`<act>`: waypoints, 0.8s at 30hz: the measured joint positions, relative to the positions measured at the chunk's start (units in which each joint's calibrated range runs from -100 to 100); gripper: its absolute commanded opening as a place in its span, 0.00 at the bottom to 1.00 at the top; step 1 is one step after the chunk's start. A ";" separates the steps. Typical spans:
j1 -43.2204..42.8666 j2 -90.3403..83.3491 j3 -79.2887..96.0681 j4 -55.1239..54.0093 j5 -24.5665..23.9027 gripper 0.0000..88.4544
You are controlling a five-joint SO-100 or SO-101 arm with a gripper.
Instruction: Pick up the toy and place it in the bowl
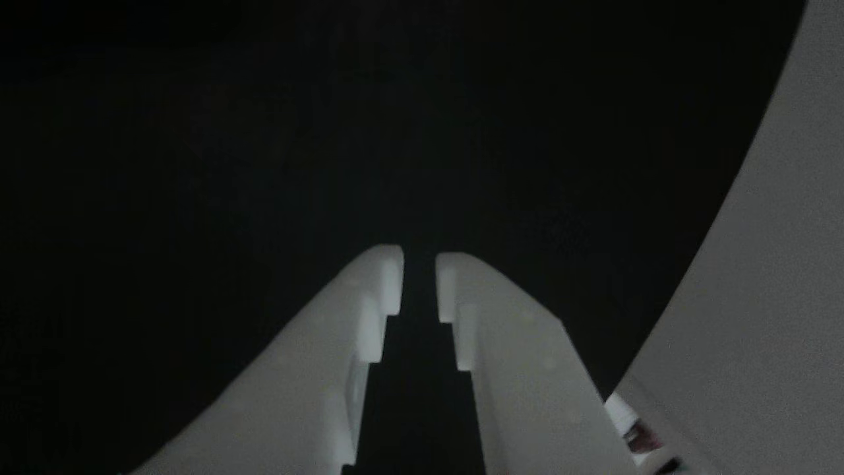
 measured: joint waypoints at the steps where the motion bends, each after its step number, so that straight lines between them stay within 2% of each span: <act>1: -0.75 -1.42 1.70 -0.76 0.00 0.03; 4: -3.33 -9.91 11.34 -1.60 -0.05 0.03; 15: -4.16 -32.97 30.33 -1.52 0.00 0.03; 24: -2.91 -48.71 32.40 12.16 0.00 0.03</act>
